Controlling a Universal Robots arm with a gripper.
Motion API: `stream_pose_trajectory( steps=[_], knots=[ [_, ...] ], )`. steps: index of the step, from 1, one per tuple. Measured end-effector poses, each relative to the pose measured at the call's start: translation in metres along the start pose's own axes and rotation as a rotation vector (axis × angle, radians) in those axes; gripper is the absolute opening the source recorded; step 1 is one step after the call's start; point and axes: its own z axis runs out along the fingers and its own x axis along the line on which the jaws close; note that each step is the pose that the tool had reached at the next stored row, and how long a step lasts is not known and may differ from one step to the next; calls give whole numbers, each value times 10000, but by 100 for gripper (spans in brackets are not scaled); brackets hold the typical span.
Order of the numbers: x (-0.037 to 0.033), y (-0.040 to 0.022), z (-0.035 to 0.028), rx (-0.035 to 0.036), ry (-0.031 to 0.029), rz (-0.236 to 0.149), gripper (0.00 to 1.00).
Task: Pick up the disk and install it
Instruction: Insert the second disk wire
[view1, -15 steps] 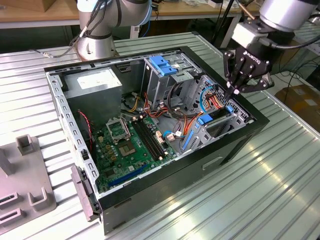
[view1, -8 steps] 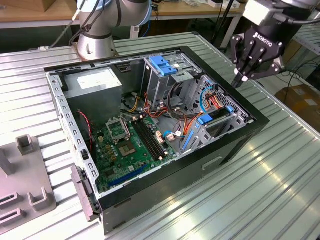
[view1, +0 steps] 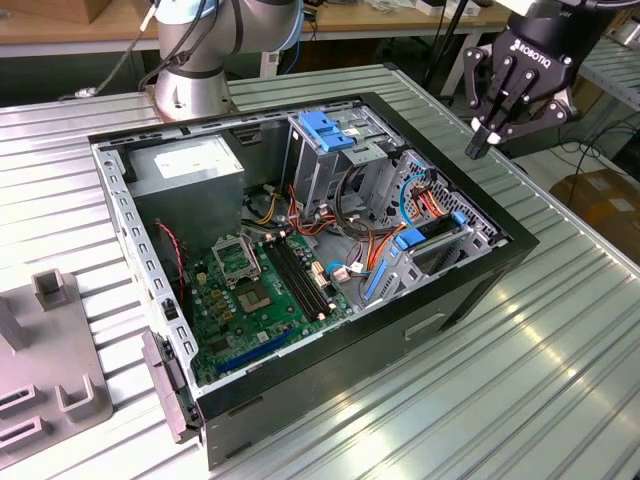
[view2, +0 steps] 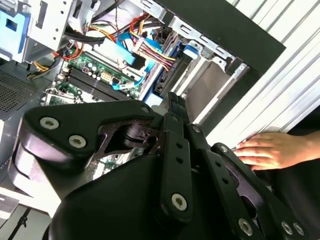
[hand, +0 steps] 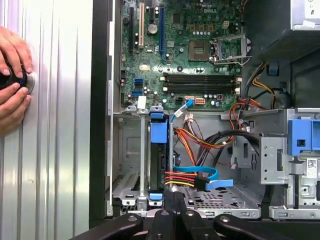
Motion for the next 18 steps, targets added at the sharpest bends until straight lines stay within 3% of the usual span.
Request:
stream_pose_trajectory(
  steps=[7, 11, 14, 16, 18],
  knots=[
    [-186, 8, 48, -5, 300, -47, 10],
    [-257, 8, 78, -6, 550, -95, 10],
    [-295, 6, 101, -6, 780, -156, 10],
    [-318, 6, 125, -5, 837, -205, 10],
    [-329, 7, 153, -4, 846, -237, 10]
  ],
)
